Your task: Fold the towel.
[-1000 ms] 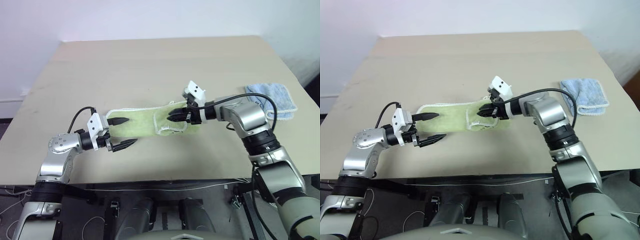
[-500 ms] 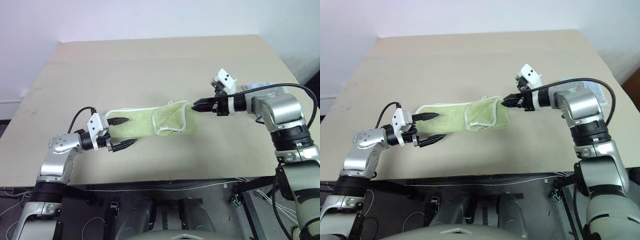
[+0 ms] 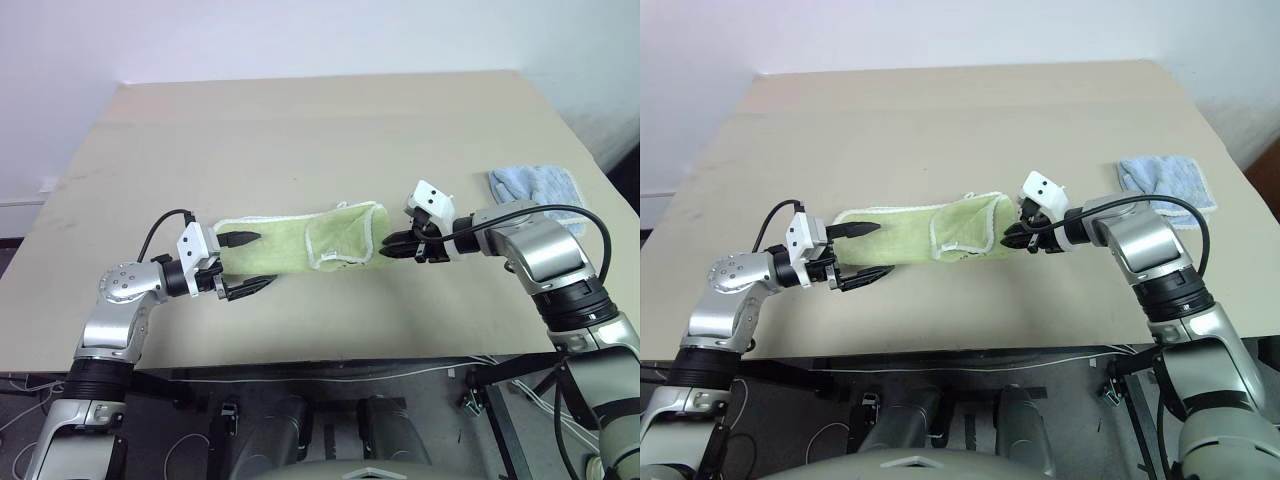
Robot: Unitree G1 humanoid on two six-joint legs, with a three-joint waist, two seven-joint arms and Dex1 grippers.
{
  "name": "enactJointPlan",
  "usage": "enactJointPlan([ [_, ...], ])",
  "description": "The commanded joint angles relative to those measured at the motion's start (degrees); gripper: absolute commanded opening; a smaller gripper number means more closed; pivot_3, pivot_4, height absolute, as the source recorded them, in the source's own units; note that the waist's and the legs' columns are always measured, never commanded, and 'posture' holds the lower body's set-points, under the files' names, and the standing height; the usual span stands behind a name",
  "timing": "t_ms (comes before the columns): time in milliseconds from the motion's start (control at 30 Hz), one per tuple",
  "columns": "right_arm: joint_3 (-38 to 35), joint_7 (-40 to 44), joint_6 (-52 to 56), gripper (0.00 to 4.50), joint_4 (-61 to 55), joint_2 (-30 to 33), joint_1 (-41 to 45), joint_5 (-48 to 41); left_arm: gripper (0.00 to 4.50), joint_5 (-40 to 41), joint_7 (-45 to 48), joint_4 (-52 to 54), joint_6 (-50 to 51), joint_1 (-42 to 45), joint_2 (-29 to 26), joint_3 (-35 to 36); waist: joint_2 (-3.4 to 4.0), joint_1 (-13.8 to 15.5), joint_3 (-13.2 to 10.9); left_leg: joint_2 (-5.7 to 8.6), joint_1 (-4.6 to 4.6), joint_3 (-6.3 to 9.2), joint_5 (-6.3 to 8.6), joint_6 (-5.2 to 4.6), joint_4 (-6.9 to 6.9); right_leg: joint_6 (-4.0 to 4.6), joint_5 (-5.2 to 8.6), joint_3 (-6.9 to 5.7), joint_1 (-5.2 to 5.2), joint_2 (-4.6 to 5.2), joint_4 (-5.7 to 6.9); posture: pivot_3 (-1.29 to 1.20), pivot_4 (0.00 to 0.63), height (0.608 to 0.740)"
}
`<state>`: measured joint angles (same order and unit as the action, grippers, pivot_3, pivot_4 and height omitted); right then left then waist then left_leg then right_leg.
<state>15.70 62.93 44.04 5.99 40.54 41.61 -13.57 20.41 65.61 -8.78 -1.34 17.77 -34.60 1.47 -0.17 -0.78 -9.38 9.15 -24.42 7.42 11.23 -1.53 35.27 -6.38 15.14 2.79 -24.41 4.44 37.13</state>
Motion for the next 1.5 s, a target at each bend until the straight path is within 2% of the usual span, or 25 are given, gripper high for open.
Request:
enactJointPlan([
  [33, 0.09, 0.60, -1.03, 0.97, -1.16, -1.20, 1.44, -0.05, 4.50, 0.33, -0.54, 2.14, 0.44, 0.20, -0.90, 1.09, 0.00, 0.00, 0.00, 0.00, 0.00, 0.00, 0.00, 0.00, 0.00, 0.00, 0.00, 0.00, 0.00, 0.00, 0.00, 0.00, 0.150, 0.740],
  [433, 2.00, -0.29, -1.98, 0.97, -0.66, -7.86, 4.73, 0.53, 4.50, 0.48, -1.56, 3.86, 1.24, -0.74, -1.11, 1.19, 0.00, -0.04, 0.00, 0.00, 0.00, 0.00, 0.00, 0.00, 0.00, 0.00, 0.00, 0.00, -0.01, -0.01, 0.00, 0.00, 0.150, 0.740],
  [667, 1.17, -5.43, -5.75, 0.97, 7.08, -16.07, 10.28, 2.42, 4.50, 0.49, -1.79, 3.85, 1.06, -1.04, -1.00, 1.07, 0.00, -0.04, 0.00, 0.00, 0.03, 0.01, -0.02, 0.04, 0.00, 0.00, 0.00, -0.01, -0.05, -0.03, 0.03, 0.00, 0.150, 0.740],
  [800, 1.72, -5.51, -6.08, 0.97, 5.95, -18.84, 10.55, 1.95, 4.50, 0.55, -1.70, 3.60, 0.80, -1.07, -1.14, 1.28, 0.00, 0.01, 0.00, 0.00, 0.03, 0.02, -0.02, 0.04, 0.00, 0.00, 0.00, -0.03, -0.12, -0.03, 0.02, 0.00, 0.150, 0.740],
  [1000, -8.37, -8.04, -7.39, 0.97, 6.55, -17.98, 9.69, -2.32, 4.50, 4.77, -4.17, 4.31, 4.39, -0.31, -0.07, 4.57, 0.00, 0.09, 0.00, 0.01, 0.04, 0.03, -0.03, 0.04, 0.01, 0.00, 0.00, -0.04, -0.11, -0.04, 0.03, 0.00, 0.150, 0.740],
  [1133, -11.27, -8.07, -6.62, 0.97, 2.78, -16.40, 6.00, -4.46, 4.50, 7.72, -7.26, 6.60, 10.77, 0.32, 0.43, 5.87, 0.00, 0.03, 0.00, 0.01, 0.05, 0.05, -0.02, 0.03, 0.00, 0.00, 0.00, -0.06, -0.10, -0.04, 0.02, 0.00, 0.150, 0.740],
  [1167, -12.05, -8.52, -6.16, 1.33, 1.87, -16.58, 5.19, -5.24, 4.50, 8.07, -8.32, 7.10, 11.96, 0.44, 0.46, 6.35, 0.00, 0.02, 0.00, 0.01, 0.05, 0.04, -0.06, -0.03, 0.00, 0.00, 0.00, -0.05, -0.06, -0.04, 0.02, 0.00, 0.150, 0.740],
  [1233, -13.14, -9.38, -4.56, 1.77, 0.20, -16.97, 3.90, -6.68, 4.50, 9.42, -9.13, 7.81, 15.19, 0.54, -0.09, 7.18, 0.00, -0.25, 0.00, 0.01, 0.05, 0.04, -0.07, -0.04, -0.01, 0.00, 0.00, -0.02, -0.02, -0.04, 0.06, 0.00, 0.150, 0.740],
  [1500, -10.92, -9.50, -3.25, 4.37, -5.45, -16.54, -0.50, -7.82, 4.50, 17.95, -13.25, 17.31, 31.05, -3.24, -5.58, 13.96, 0.00, -0.35, 0.00, -0.03, 0.06, 0.02, -0.11, 0.01, -0.01, 0.00, 0.00, 0.02, -0.03, -0.08, 0.13, 0.00, 0.150, 0.740],
])
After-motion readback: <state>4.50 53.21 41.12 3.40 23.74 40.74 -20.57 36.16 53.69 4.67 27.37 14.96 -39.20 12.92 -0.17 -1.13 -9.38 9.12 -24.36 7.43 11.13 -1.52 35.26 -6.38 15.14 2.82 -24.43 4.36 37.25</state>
